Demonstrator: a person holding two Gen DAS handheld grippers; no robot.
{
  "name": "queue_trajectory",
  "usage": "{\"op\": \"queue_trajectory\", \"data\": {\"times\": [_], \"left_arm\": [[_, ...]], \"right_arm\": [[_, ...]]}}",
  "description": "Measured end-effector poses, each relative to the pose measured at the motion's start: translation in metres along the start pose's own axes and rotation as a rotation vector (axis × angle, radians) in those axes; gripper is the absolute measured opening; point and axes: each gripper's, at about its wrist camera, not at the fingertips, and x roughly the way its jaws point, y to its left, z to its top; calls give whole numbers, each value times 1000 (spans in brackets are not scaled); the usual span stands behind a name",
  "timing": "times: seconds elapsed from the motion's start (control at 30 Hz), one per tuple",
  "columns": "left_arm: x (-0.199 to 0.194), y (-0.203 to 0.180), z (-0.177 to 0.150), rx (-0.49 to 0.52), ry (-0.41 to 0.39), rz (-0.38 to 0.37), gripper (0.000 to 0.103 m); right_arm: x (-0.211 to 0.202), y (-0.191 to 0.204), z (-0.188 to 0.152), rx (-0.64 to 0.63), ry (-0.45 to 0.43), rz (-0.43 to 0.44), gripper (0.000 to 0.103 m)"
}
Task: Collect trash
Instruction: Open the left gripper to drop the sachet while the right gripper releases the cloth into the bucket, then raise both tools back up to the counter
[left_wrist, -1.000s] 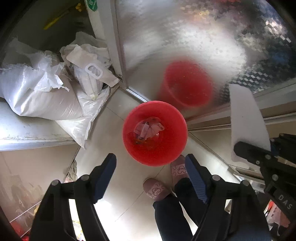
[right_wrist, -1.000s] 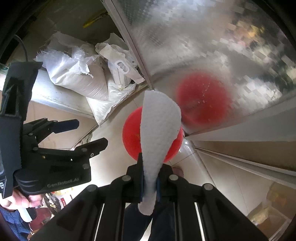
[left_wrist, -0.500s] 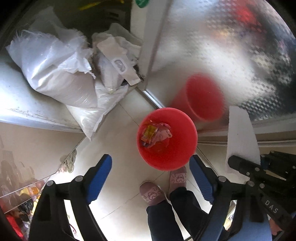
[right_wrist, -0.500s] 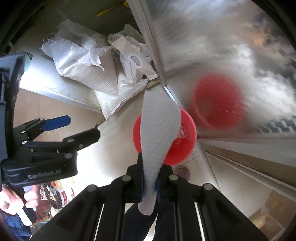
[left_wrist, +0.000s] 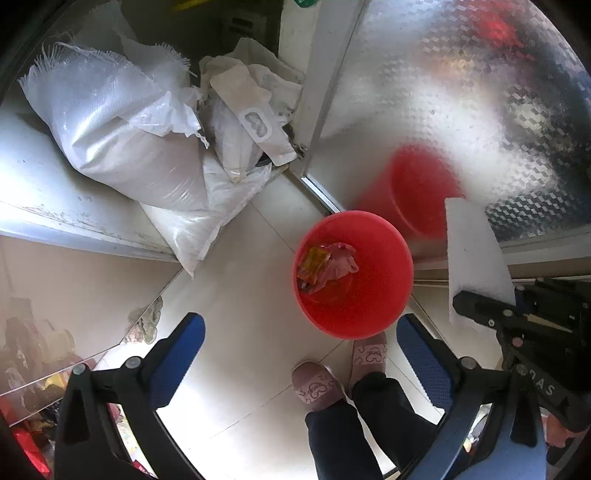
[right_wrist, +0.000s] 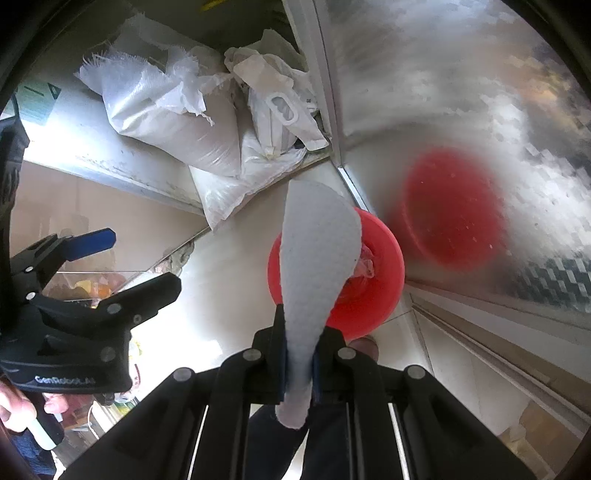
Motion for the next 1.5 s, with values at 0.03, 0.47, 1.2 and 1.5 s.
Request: {"op": "queue_trajectory", "data": {"times": [0.03, 0.47, 1.2, 1.5], "left_arm": [[0, 1, 0, 0, 1, 0, 103], [-12, 3, -18, -1, 7, 31, 103], [-294, 4, -41, -37, -253, 18, 103], [-400, -19, -18, 45, -378, 45, 103]], "right_arm": [[1, 0, 0, -5, -2, -7, 9], [3, 9, -8, -44, 22, -77, 79], [-244, 85, -26, -91, -253, -76, 93], [-347, 93, -23, -75, -391, -119, 94]]}}
